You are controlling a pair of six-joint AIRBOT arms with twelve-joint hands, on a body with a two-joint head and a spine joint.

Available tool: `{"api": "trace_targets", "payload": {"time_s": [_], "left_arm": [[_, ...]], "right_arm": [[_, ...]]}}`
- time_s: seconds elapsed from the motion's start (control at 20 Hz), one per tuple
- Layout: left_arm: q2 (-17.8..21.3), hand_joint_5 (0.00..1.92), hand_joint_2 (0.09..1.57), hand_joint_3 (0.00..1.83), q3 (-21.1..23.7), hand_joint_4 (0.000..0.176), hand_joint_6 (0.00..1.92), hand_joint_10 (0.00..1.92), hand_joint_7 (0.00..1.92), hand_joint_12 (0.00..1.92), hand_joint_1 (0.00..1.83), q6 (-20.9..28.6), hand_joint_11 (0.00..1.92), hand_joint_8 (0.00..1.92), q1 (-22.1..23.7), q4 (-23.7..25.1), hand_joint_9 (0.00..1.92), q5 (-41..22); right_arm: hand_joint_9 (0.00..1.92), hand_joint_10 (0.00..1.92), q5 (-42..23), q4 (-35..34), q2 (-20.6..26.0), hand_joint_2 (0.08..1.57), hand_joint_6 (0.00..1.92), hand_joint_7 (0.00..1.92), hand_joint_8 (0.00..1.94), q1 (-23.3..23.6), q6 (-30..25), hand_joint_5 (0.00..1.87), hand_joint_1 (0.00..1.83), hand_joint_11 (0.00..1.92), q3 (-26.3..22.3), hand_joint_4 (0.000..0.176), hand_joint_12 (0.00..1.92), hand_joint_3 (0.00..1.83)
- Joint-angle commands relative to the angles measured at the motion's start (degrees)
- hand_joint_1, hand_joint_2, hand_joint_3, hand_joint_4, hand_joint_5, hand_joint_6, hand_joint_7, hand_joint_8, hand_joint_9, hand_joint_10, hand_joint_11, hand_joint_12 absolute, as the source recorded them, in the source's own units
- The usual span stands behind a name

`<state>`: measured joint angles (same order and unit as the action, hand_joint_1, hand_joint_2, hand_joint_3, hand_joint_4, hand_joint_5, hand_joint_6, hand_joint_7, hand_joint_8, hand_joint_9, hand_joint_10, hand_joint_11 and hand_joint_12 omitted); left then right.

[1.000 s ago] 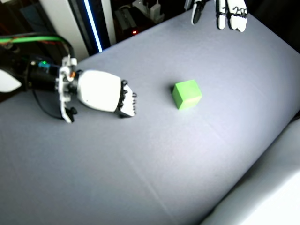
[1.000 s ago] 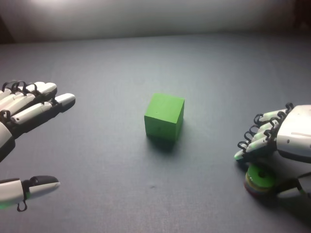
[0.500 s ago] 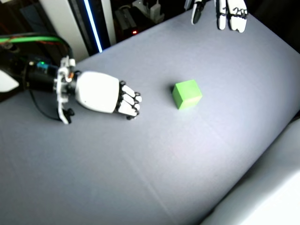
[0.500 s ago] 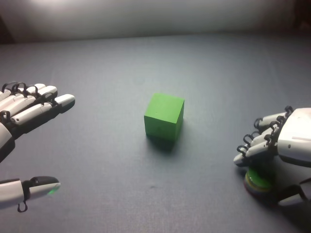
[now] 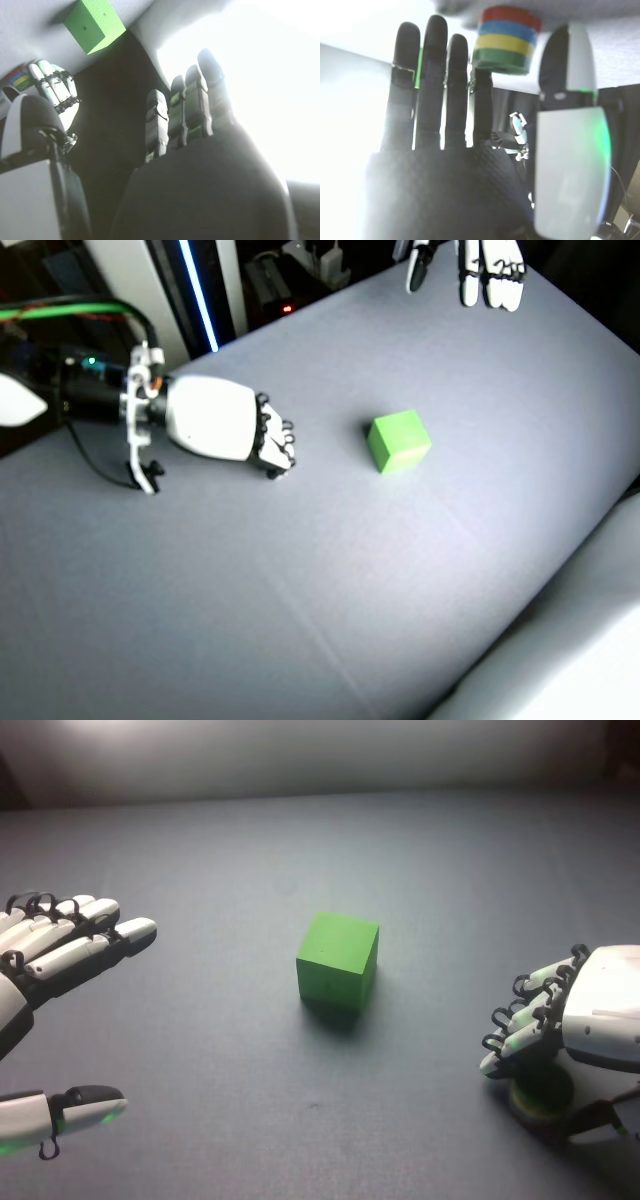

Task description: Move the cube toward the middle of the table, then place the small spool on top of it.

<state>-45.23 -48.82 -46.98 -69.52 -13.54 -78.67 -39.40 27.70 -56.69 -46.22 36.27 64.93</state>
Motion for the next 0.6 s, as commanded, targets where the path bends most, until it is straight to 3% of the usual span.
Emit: {"api": "trace_targets", "payload": {"time_s": [0.0,0.05,0.1,0.15,0.2,0.25,0.3,0.35,0.4,0.45,0.5,0.55], "left_arm": [[-0.2,0.18,1.01,0.00,-0.3,0.128,0.00,0.00,0.10,0.42,0.84,0.2,0.00,0.00,0.1,-0.2,0.07,-6.7],[-0.2,0.18,1.01,0.00,-0.3,0.130,0.00,0.00,0.09,0.42,0.84,0.3,0.00,0.00,0.1,-0.2,0.06,-6.7],[-0.2,0.18,1.01,0.00,-0.3,0.124,0.00,0.00,0.10,0.45,0.83,0.3,0.00,0.00,0.1,-0.2,0.07,-6.7],[-0.2,0.18,1.01,0.00,-0.3,0.126,0.00,0.00,0.11,0.49,0.83,0.3,0.00,0.00,0.1,-0.2,0.08,-6.7],[-0.2,0.18,1.01,0.00,-0.3,0.133,0.00,0.00,0.11,0.50,0.83,0.4,0.00,0.00,0.1,-0.2,0.08,-6.7],[-0.2,0.18,1.01,0.00,-0.3,0.132,0.00,0.00,0.10,0.45,0.81,0.4,0.00,0.00,0.1,-0.2,0.06,-6.7],[-0.2,0.18,1.01,0.00,-0.3,0.120,0.00,0.00,0.09,0.43,0.83,0.4,0.00,0.00,0.1,-0.2,0.06,-6.7],[-0.2,0.19,1.01,0.00,-0.3,0.125,0.00,0.00,0.10,0.43,0.84,0.4,0.00,0.01,0.1,-0.2,0.06,-6.7],[-0.3,0.19,1.01,0.00,-0.3,0.130,0.00,0.01,0.10,0.43,0.83,0.4,0.00,0.01,0.1,-0.2,0.07,-6.8],[-0.3,0.19,1.01,0.00,-0.3,0.138,0.00,0.01,0.11,0.47,0.84,0.4,0.00,0.00,0.1,-0.2,0.08,-6.7],[-0.3,0.20,1.01,0.00,-0.3,0.128,0.00,0.01,0.13,0.48,0.86,0.4,0.00,0.01,0.0,-0.2,0.09,-6.7],[-0.3,0.19,1.01,0.00,-0.4,0.144,0.00,0.01,0.13,0.48,0.86,0.5,0.00,0.01,0.0,-0.3,0.09,-6.7]], "right_arm": [[0.74,0.68,-5.2,-1.2,0.1,0.96,0.01,0.81,0.05,0.6,0.1,0.85,1.07,0.55,0.0,0.000,1.34,0.00],[0.63,1.06,-5.1,-1.2,0.1,0.97,0.01,0.84,0.09,0.6,0.1,0.88,1.09,0.56,0.1,0.000,1.45,0.00],[0.61,1.27,-5.0,-1.2,0.1,1.07,0.72,0.78,0.36,0.6,0.1,0.99,1.09,0.60,0.2,0.006,1.54,0.00],[0.66,1.42,-4.9,-1.2,0.0,1.11,0.95,0.71,0.74,0.6,0.1,0.97,1.09,0.67,0.3,0.000,1.63,0.00],[0.68,1.51,-4.7,-1.2,-0.1,1.13,1.03,0.66,0.98,0.7,0.1,0.94,1.09,0.71,0.4,0.000,1.71,0.00],[0.79,1.51,-4.6,-1.3,-0.2,1.13,0.78,0.84,1.28,0.8,0.1,1.01,1.21,0.80,0.6,0.000,1.74,0.00],[0.85,1.50,-4.6,-1.4,-0.2,1.08,0.80,0.81,1.23,1.0,0.1,1.07,1.19,0.85,0.6,0.000,1.74,0.00],[0.89,1.50,-4.6,-1.4,-0.2,1.06,0.78,0.82,1.21,1.1,0.1,1.09,1.19,0.90,0.6,0.000,1.74,0.00],[0.86,1.80,-4.7,-1.5,-0.2,1.05,0.75,0.71,1.53,1.7,0.1,1.12,1.19,0.95,0.7,0.000,1.88,0.00],[0.83,1.90,-4.9,-1.6,-0.2,1.05,0.73,0.64,1.74,2.9,0.1,1.13,1.19,0.97,1.0,0.000,1.91,0.00],[0.83,1.92,-5.0,-1.6,-0.3,1.04,0.69,0.60,1.90,4.1,0.2,1.15,1.19,0.98,1.3,0.000,1.92,0.00],[0.79,1.92,-5.4,-1.6,-0.5,1.05,0.73,0.59,1.91,5.8,0.2,1.13,1.20,0.93,1.9,0.000,1.92,0.00]]}}
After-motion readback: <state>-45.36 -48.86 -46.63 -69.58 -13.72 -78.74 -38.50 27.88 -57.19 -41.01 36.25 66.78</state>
